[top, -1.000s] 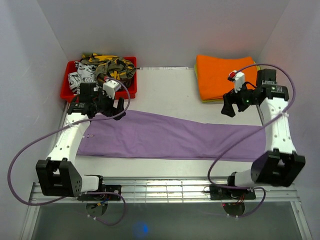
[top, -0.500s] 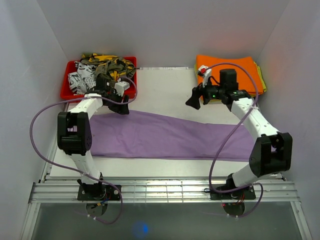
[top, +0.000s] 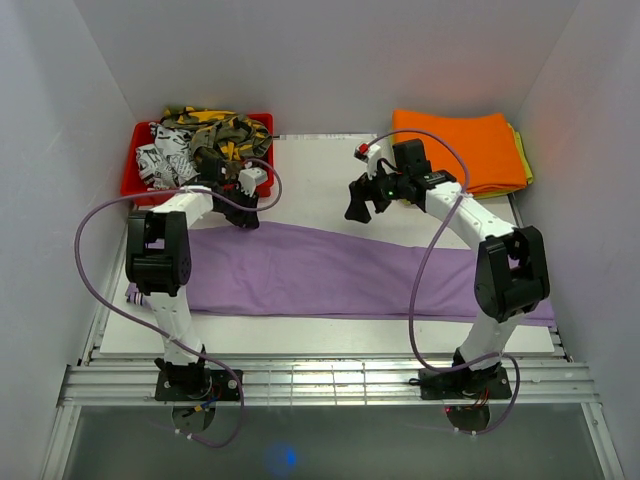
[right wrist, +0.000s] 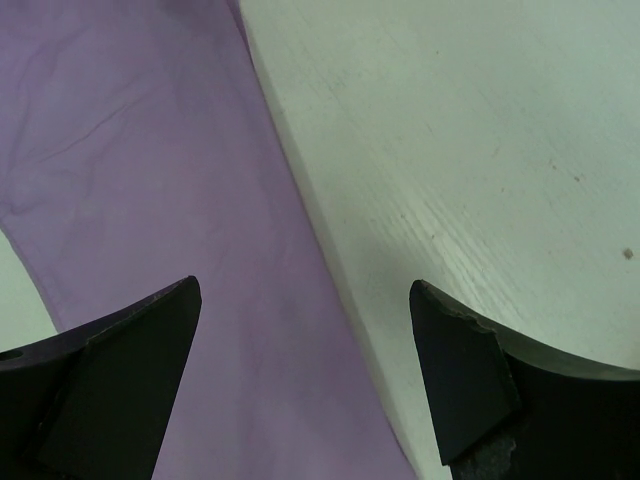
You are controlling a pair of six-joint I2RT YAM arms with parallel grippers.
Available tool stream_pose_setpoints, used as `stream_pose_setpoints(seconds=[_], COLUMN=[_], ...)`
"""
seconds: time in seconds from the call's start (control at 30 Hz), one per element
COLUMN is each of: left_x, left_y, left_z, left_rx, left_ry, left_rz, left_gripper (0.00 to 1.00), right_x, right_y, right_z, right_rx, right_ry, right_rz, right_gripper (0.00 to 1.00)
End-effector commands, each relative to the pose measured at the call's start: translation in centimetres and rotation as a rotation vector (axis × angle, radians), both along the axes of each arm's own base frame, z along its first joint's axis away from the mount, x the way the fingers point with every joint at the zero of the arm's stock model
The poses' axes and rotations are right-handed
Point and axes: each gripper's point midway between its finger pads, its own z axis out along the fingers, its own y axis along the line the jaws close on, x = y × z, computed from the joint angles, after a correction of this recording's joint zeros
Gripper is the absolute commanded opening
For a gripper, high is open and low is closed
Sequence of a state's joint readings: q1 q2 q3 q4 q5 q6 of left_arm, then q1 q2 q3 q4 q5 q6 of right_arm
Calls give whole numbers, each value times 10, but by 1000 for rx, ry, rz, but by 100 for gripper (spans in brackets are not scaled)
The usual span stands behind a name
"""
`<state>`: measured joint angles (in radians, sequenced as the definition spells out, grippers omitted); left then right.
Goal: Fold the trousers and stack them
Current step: Fold the trousers
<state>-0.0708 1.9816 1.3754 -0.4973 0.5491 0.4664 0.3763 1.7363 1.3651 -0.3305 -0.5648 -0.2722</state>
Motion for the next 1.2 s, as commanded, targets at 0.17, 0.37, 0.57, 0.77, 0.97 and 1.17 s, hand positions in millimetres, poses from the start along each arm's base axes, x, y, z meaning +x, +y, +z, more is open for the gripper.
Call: stream_pose_setpoints(seconds=[0.17,0.37,0.57,0.77,0.97,1.17], left_x=[-12,-47,-109,-159,-182,-158], left_y=[-18,-22,-21,-13,-7,-19], left_z=[42,87,66,20,-3,38], left_rx=[-55,-51,24,75,90,-7], left_ry=[-155,-342,-393,-319,-246,-233], left_rz=[-148,-249,-365,-452,-454,-328], left_gripper=[0,0,0,0,0,21], right_x=[34,41,33,6,-23,5], right_y=[44,74,111,138,138,140], right_z=[8,4,1,-25,-63,-58], right_rx=[62,118,182,168,113,123], right_ry=[-12,32,104,175,254,218], right_rz=[22,36,71,146,170,94], right_gripper=[94,92,75,56,54,70])
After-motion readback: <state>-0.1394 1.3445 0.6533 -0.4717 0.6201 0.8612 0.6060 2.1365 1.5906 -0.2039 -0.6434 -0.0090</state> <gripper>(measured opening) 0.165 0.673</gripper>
